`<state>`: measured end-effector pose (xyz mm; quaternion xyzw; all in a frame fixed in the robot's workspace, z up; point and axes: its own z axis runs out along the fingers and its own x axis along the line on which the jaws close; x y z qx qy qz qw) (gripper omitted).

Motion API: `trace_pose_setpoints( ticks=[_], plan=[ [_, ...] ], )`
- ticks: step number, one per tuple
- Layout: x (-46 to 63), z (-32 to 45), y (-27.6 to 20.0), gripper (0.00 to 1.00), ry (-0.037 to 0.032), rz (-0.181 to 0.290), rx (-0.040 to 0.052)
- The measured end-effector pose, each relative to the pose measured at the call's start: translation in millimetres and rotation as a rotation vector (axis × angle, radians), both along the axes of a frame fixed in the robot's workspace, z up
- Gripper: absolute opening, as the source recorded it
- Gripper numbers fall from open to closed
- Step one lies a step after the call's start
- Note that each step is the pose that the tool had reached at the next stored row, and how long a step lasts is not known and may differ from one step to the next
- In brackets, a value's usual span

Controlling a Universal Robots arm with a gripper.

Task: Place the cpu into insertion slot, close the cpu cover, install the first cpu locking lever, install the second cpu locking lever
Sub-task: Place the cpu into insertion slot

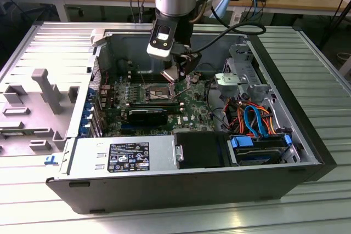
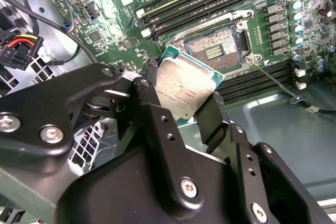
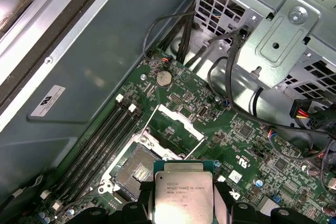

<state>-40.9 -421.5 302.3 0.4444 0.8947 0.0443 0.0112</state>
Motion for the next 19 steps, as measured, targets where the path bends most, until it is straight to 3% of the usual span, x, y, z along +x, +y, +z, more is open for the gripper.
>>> trace_pose_setpoints(
  ticks=[19],
  plan=[
    [0.0,-1.3,0.0,0.54,0.0,-0.015,0.0]
  ],
)
